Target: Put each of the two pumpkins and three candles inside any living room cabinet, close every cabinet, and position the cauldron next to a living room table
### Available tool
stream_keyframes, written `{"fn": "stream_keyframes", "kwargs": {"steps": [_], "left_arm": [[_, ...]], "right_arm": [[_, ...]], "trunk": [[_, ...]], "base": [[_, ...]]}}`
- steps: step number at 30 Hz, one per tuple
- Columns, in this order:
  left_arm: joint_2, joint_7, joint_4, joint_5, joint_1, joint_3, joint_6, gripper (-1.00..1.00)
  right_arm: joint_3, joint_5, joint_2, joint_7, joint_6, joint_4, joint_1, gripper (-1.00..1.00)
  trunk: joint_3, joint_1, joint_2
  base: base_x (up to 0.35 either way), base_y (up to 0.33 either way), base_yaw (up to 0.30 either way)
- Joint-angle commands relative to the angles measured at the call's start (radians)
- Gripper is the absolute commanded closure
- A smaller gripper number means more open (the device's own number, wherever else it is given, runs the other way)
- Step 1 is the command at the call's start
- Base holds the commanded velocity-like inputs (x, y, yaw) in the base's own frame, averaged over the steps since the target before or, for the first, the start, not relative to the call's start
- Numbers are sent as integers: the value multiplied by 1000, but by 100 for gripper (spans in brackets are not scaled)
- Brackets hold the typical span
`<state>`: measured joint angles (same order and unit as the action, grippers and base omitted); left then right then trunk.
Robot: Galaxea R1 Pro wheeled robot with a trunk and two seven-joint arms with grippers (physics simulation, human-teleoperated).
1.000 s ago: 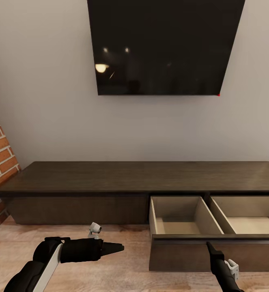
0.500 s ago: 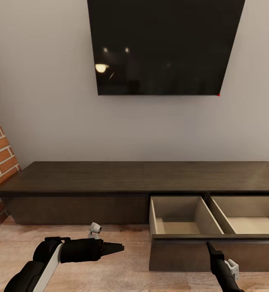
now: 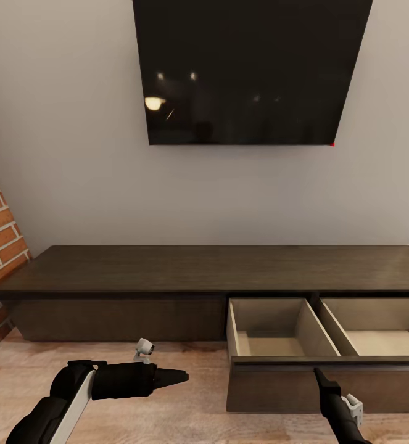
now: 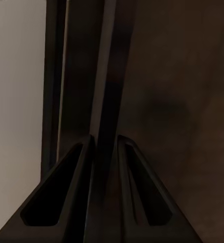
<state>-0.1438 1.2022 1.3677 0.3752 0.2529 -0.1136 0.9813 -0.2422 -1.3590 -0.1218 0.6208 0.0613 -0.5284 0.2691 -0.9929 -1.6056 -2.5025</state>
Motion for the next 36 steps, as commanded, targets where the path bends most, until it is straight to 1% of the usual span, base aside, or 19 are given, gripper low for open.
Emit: {"fn": "stream_keyframes", "kwargs": {"steps": [1,21,36], "left_arm": [[-1,0,1,4,0,0,7,-100],[-1,0,2,4,0,-3,7,-100],[-1,0,3,4,0,-4,7,-100]], "right_arm": [[-20,-22,1,5,5,41,-34,100],[-27,-28,8,-10,-1,45,-34,100],[-26,-24,7,-13,3,38,-34,100]], "trunk": [[-1,0,0],[-1,0,0],[-1,0,0]], "base": [[0,0,0],[0,0,0],[0,0,0]]}}
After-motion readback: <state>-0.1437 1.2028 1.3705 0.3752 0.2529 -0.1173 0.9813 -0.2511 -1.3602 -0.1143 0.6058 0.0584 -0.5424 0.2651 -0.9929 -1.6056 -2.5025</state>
